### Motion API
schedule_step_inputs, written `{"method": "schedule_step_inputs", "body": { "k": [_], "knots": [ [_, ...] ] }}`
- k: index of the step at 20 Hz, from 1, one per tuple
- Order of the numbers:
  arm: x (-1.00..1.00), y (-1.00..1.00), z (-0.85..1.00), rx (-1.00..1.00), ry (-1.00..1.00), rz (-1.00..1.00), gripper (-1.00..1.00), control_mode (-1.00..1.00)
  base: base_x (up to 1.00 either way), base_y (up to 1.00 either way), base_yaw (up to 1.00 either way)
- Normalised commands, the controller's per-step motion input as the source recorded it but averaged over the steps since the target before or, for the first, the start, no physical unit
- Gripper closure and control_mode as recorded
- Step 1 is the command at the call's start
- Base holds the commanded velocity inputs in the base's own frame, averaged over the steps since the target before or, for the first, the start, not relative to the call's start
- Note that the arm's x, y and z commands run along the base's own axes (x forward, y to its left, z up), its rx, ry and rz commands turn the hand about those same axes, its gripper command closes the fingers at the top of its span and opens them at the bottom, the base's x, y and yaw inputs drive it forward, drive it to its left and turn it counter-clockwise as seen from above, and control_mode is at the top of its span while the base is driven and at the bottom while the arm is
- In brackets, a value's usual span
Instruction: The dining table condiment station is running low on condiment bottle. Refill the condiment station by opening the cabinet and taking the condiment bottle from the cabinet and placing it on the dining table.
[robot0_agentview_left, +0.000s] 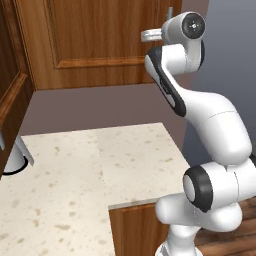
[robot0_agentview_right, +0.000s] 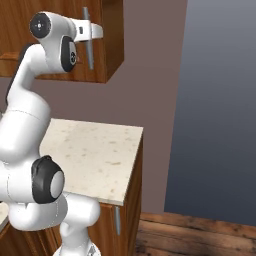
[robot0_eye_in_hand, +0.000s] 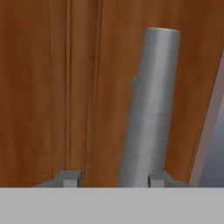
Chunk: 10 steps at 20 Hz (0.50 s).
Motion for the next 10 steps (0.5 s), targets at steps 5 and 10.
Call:
{"method": "schedule_step_inputs", "body": {
  "k": [5,10],
  "knots": [
    [0.28,-0.34,0.0,0.04,0.0,0.01,1.0,-1.0,0.0,0.0,0.0],
    [0.17,-0.21,-0.01,0.01,0.0,0.01,1.0,-1.0,0.0,0.0,0.0]
  ]
}}
